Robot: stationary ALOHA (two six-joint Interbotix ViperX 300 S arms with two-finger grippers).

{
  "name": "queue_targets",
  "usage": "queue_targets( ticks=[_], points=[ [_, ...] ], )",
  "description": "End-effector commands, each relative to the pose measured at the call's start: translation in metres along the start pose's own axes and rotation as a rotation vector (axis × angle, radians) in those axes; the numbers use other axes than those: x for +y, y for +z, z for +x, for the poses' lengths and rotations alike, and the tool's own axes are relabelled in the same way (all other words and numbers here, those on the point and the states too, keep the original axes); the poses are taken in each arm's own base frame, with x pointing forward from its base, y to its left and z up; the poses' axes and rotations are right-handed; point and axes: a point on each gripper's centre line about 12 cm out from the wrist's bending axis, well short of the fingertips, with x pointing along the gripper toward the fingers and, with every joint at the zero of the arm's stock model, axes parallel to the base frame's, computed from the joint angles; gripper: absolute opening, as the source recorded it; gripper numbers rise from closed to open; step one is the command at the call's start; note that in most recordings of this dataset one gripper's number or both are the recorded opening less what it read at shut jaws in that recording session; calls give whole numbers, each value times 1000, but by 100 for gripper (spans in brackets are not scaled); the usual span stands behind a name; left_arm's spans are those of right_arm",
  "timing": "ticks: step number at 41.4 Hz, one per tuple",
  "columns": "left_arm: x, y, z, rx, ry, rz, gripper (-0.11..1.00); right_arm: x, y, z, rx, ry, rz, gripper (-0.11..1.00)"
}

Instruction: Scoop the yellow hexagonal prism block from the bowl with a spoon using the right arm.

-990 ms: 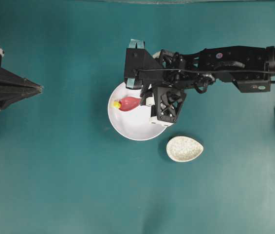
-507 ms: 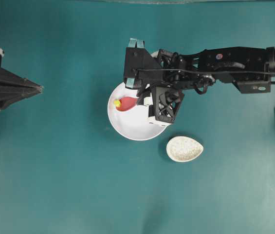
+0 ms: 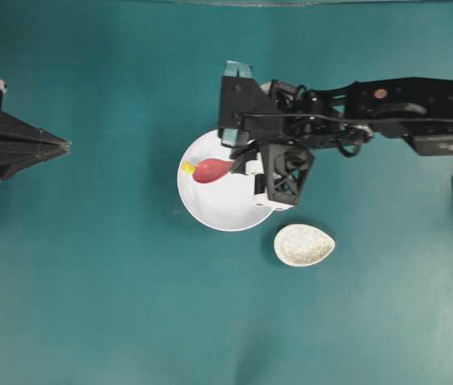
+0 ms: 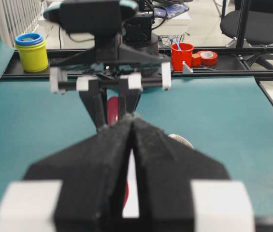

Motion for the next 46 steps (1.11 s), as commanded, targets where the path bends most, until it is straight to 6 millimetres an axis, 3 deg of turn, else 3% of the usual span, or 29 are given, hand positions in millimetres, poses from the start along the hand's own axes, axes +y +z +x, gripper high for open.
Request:
queue_targets(
  ticks=[1,11,22,31,46],
  points=[
    [0,6,2,-17,1,5,0,5,12,-23,-92,4,-3,24],
    [0,6,2,-17,1,5,0,5,3,-38,-175,-3,13,24],
    [0,6,2,-17,1,5,0,9,7,-58,-194,17,35,24],
    [0,6,2,-17,1,5,0,15,0,-64,-44,62,75,24],
    [0,8,2,-23,1,5,0,15,-8,-45,239,64,146,24]
  ],
)
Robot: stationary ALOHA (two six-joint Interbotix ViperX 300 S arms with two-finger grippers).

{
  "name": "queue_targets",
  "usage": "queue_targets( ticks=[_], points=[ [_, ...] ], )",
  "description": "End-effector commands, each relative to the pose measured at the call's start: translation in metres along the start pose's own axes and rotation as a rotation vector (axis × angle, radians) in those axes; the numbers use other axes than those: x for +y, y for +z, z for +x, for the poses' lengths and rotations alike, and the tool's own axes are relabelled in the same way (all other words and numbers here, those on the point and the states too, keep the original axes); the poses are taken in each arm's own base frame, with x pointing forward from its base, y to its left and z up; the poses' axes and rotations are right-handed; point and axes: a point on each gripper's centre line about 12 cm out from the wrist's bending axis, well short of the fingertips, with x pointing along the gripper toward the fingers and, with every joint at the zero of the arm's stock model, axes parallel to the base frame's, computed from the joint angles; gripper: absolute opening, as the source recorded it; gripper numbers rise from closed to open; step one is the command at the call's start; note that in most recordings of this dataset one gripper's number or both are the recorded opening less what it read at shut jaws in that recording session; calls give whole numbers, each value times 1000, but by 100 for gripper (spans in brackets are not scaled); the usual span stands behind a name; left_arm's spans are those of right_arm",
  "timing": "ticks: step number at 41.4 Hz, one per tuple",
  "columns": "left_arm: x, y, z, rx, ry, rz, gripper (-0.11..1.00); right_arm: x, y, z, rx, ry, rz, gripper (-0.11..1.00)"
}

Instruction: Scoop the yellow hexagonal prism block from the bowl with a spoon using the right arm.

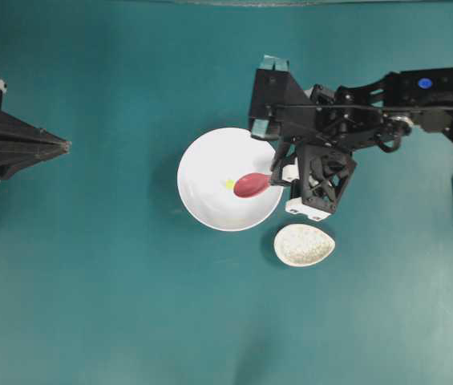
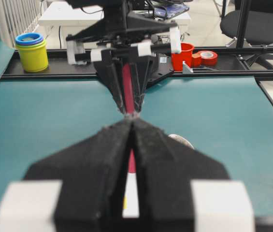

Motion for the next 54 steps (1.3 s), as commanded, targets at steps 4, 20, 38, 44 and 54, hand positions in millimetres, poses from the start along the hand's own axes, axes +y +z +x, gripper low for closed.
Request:
queue_targets(
  ticks=[4,20,38,44,54],
  points=[
    [0,8,2,-21,1,6,0,0,6,2,31,-7,-6,24],
    [0,8,2,-21,0,6,0,-6,5,30,57,-22,0,24],
    [0,8,2,-23,1,6,0,-11,11,46,7,-45,-18,24],
    [0,8,2,-21,1,6,0,-13,16,46,-30,-51,-24,24],
    [0,8,2,-21,1,6,0,-15,24,47,-96,-65,-41,24]
  ],
)
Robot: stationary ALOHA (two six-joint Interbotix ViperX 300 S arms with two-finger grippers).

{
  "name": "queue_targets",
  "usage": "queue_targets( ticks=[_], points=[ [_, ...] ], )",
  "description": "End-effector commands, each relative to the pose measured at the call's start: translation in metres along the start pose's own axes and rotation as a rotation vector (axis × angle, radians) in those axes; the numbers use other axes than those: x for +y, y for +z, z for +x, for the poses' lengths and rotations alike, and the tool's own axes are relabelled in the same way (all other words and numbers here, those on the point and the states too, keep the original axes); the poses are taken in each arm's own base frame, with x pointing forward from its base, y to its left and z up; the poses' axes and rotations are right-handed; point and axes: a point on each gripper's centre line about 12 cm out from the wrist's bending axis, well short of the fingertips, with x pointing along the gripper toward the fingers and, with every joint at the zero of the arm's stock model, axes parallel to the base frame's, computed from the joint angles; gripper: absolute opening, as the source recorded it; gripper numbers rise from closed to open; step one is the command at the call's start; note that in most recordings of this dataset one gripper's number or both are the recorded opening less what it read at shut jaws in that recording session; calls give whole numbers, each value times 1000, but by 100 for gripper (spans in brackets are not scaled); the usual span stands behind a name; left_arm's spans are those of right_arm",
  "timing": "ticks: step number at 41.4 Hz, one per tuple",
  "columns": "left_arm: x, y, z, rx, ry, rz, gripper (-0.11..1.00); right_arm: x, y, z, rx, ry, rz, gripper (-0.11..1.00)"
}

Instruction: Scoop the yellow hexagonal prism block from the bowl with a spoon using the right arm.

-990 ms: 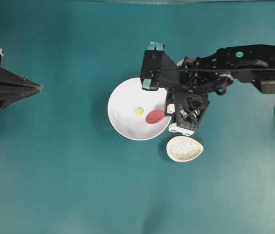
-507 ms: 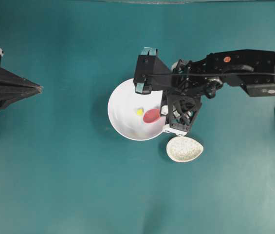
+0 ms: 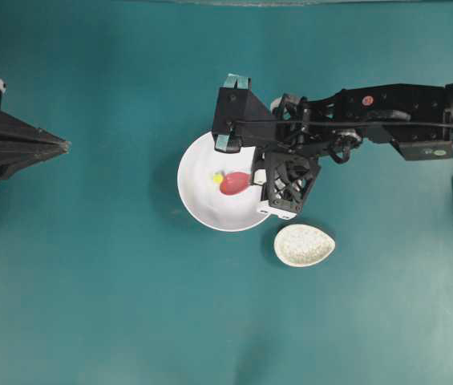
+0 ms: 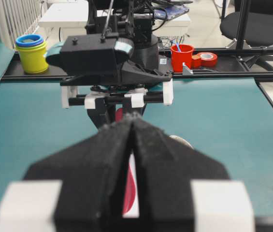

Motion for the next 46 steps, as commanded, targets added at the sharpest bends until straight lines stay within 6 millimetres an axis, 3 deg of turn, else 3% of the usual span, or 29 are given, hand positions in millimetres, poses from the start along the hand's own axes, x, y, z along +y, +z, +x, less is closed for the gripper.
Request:
queue_targets(
  ticks=[1,35,46],
  points=[
    [0,7,2,-18,1,5,0,0,14,-10,-63,-1,-6,24],
    [0,7,2,-18,1,5,0,-5,28,-9,-185,-17,-28,24],
    [0,7,2,-18,1,5,0,-3,32,-19,-214,-14,-31,24]
  ],
)
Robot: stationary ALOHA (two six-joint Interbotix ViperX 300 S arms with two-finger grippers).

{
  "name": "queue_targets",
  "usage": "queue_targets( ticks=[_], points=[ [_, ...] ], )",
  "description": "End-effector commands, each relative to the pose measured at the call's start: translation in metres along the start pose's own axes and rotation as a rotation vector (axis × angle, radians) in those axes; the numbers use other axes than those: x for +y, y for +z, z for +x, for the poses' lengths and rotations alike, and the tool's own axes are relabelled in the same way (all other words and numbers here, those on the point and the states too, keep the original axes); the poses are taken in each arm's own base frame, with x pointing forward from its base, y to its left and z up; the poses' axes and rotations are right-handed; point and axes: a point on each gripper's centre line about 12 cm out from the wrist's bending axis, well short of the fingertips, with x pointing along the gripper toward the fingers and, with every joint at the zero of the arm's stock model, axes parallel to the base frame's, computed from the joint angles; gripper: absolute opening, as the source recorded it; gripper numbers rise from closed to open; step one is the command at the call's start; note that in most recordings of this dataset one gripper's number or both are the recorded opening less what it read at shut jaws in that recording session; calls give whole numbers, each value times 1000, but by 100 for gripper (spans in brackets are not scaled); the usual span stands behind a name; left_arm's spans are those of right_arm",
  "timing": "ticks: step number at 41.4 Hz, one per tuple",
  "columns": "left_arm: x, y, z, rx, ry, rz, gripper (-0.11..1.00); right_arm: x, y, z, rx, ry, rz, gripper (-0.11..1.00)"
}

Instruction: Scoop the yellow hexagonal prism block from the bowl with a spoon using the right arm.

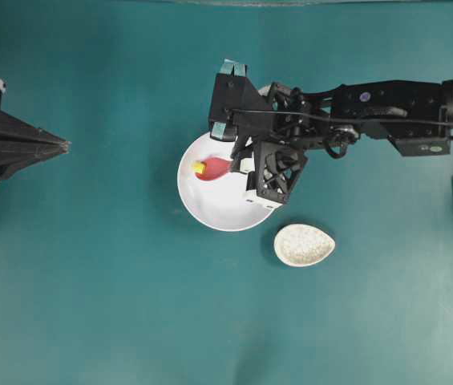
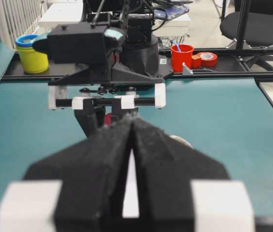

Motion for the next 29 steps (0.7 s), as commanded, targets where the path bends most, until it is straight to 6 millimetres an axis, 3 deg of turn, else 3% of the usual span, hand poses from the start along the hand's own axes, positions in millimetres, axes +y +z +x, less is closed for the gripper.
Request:
queue_targets(
  ticks=[1,21,29],
  points=[
    [0,7,2,-18,0,5,0,3,18,-19,-73,6,-9,24],
    [0,7,2,-18,1,5,0,20,12,-51,-257,30,-65,24],
    [0,7,2,-18,1,5,0,27,7,-82,-458,39,-116,24]
  ],
)
